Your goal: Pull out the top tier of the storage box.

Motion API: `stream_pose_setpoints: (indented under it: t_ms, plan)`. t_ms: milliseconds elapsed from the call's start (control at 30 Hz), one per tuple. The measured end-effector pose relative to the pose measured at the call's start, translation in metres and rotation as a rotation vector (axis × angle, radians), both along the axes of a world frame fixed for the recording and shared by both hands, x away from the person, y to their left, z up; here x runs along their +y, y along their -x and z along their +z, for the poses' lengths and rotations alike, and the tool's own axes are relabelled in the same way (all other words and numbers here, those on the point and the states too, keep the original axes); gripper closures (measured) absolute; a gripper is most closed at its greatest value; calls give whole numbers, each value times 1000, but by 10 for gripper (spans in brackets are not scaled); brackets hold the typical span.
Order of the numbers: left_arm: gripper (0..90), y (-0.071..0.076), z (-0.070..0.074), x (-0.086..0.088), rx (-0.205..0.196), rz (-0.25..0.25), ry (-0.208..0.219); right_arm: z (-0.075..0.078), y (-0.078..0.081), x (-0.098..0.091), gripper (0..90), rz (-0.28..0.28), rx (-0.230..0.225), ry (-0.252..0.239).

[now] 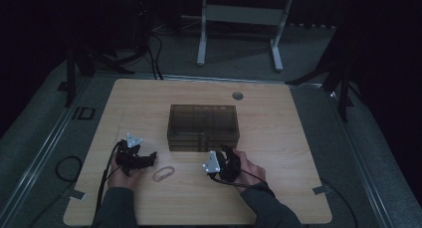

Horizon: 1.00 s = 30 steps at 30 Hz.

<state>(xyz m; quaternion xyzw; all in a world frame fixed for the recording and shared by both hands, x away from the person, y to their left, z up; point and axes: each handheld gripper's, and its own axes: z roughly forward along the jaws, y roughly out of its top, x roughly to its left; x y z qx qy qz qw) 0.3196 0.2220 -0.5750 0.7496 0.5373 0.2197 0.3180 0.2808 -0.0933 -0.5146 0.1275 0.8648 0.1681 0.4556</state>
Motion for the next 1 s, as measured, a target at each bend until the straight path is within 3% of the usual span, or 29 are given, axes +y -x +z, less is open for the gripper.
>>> stream_pose_setpoints:
  t_ms: [1000]
  plan:
    - [146,0,0,0,0,0,0,-8,0,15,672,21,-85,83]
